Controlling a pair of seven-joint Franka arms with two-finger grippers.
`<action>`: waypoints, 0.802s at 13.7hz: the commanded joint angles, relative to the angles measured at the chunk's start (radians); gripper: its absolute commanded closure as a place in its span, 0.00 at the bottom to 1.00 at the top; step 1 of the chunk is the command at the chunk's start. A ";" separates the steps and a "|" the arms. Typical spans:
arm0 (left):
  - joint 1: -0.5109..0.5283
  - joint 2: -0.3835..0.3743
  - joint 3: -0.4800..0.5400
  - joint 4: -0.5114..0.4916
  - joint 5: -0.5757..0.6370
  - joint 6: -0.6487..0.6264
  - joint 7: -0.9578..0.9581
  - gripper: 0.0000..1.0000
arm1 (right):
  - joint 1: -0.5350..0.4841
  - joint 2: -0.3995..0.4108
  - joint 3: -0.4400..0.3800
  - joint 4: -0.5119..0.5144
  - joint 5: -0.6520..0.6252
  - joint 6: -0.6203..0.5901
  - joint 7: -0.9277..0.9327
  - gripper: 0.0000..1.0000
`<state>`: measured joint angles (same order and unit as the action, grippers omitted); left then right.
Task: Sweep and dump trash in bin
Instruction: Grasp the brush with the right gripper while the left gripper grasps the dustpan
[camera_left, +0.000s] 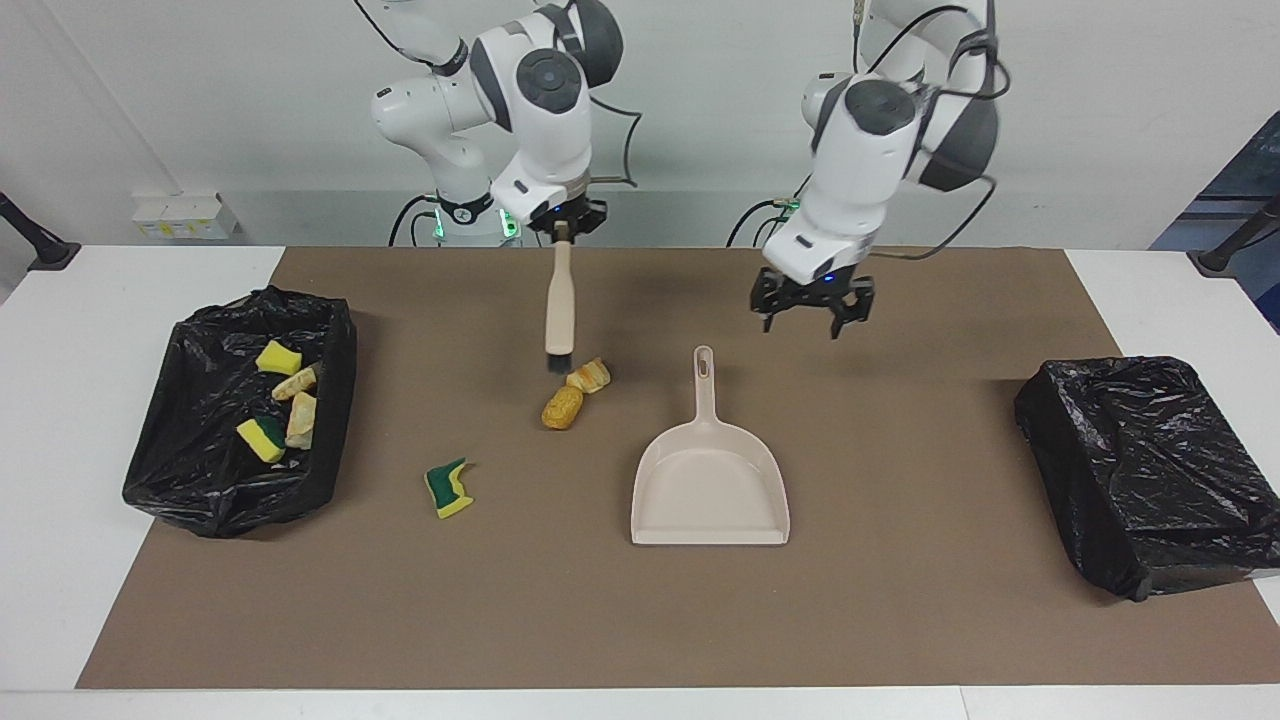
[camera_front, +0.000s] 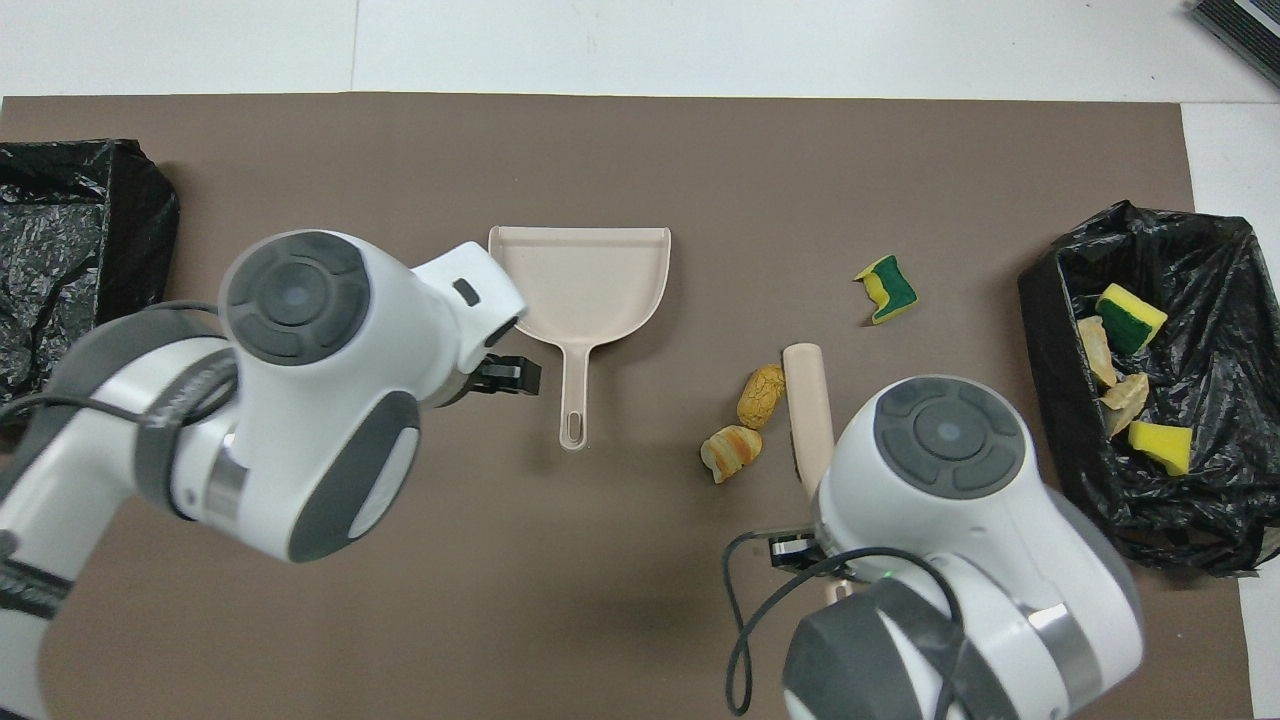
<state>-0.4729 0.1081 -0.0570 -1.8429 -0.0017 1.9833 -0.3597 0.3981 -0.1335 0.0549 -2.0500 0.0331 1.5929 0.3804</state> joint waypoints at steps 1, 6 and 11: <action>-0.097 0.114 0.019 -0.001 0.008 0.130 -0.099 0.00 | -0.151 0.035 0.016 0.007 -0.106 0.062 -0.246 1.00; -0.121 0.183 0.019 -0.004 0.008 0.158 -0.105 0.00 | -0.289 0.170 0.016 0.031 -0.361 0.244 -0.441 1.00; -0.125 0.183 0.017 -0.042 0.008 0.204 -0.125 0.10 | -0.351 0.379 0.016 0.146 -0.648 0.393 -0.502 1.00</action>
<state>-0.5857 0.2958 -0.0471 -1.8521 -0.0016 2.1443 -0.4647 0.0716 0.1744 0.0557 -1.9670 -0.5401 1.9523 -0.0963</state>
